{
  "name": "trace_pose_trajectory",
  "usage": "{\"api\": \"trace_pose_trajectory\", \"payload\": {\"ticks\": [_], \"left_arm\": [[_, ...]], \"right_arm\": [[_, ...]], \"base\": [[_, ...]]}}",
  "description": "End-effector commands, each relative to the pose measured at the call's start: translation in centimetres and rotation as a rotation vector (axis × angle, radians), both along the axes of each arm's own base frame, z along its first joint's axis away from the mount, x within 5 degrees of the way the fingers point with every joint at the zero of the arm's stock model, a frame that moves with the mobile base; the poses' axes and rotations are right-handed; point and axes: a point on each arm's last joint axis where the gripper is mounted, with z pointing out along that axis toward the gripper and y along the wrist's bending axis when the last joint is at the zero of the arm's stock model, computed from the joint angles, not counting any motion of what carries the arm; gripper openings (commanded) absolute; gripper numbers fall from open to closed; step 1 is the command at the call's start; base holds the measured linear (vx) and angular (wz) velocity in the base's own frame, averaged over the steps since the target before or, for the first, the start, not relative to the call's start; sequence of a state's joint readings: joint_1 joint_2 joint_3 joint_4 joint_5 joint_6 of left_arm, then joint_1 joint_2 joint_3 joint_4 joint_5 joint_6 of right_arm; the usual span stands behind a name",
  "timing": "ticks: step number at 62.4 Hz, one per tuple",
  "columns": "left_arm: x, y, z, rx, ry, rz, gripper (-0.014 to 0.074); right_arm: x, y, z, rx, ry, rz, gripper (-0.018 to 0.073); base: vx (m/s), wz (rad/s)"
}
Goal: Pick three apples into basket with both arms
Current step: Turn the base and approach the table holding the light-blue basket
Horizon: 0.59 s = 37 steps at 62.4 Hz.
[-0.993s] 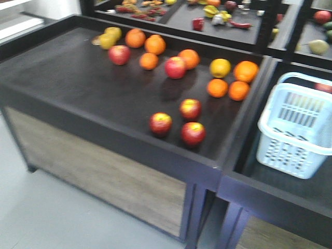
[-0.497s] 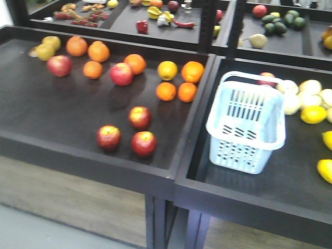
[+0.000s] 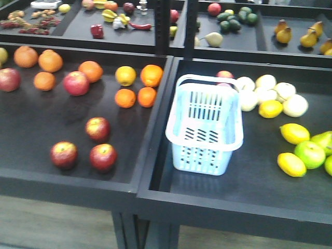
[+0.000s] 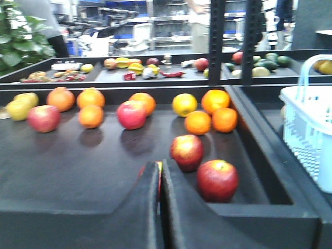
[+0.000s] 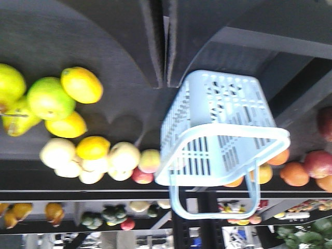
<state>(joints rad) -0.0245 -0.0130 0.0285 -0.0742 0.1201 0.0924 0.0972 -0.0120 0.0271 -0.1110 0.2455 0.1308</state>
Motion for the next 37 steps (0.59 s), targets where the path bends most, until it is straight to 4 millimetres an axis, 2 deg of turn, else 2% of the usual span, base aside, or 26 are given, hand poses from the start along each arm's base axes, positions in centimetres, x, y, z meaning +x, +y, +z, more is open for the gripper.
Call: {"api": "trace_pose_trajectory", "payload": {"ticks": [1, 37], "left_arm": [[-0.21, 0.07, 1.58, -0.012, -0.109, 0.008, -0.0006], [-0.21, 0.07, 1.58, -0.012, -0.109, 0.008, -0.0006]], "right_arm": [[0.05, 0.06, 0.23, -0.014, -0.071, 0.010, -0.0005], [0.05, 0.06, 0.23, -0.014, -0.071, 0.010, -0.0005]], "base": [[0.07, -0.26], [0.06, -0.18]]}}
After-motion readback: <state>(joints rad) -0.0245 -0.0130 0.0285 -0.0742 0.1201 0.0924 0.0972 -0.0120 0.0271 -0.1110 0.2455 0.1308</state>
